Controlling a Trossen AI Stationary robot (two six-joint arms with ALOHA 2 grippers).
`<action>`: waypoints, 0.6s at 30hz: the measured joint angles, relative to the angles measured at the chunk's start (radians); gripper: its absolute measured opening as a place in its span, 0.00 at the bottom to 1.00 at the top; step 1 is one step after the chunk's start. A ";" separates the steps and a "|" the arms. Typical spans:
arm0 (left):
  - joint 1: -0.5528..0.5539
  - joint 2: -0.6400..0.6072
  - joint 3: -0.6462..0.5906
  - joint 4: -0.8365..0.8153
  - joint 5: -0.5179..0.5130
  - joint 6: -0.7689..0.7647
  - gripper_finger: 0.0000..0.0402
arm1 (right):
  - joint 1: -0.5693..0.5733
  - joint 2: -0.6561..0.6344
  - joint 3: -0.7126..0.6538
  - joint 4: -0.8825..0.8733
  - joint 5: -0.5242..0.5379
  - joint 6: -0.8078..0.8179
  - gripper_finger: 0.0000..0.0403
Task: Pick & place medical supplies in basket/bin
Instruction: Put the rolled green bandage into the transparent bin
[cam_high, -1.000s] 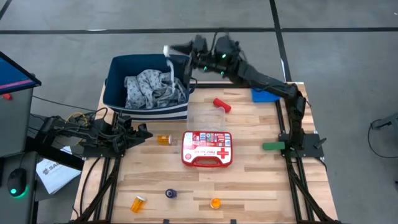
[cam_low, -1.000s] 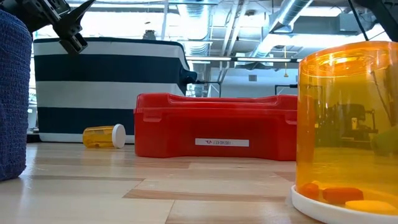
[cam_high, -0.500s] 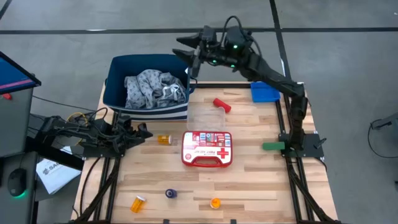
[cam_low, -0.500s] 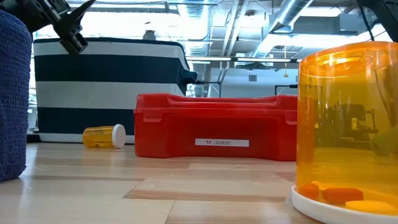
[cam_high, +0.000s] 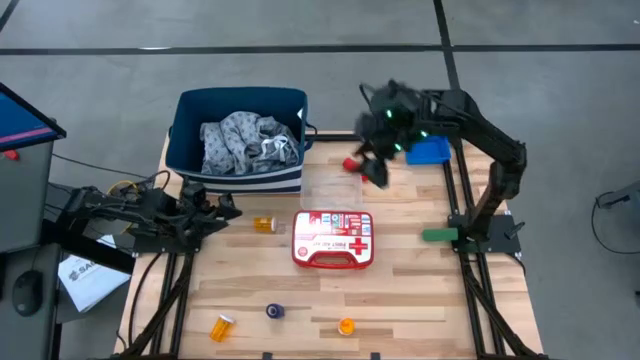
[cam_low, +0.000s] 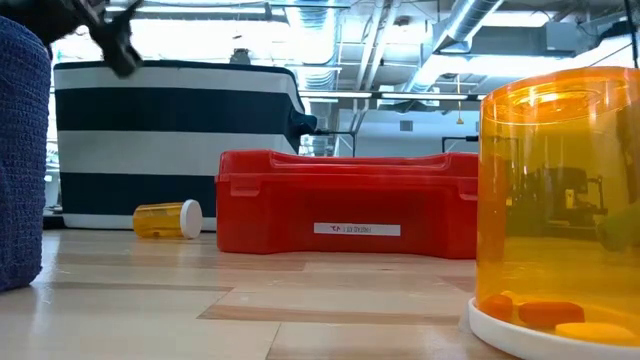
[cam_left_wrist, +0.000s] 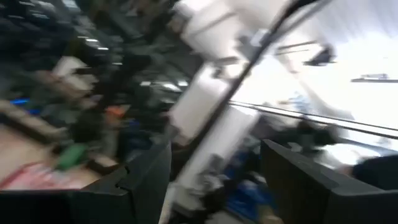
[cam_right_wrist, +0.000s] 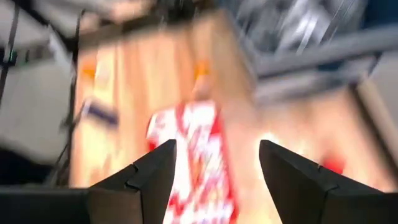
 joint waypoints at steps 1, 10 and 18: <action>0.000 -0.001 0.020 0.003 0.029 0.000 0.59 | 0.019 -0.007 -0.001 -0.043 0.000 0.023 0.56; 0.000 0.000 0.172 0.001 0.109 0.027 0.52 | 0.250 -0.137 -0.052 -0.128 0.213 0.302 0.56; 0.000 0.067 0.258 0.006 0.101 0.030 0.57 | 0.484 -0.341 -0.355 -0.130 0.340 0.644 0.56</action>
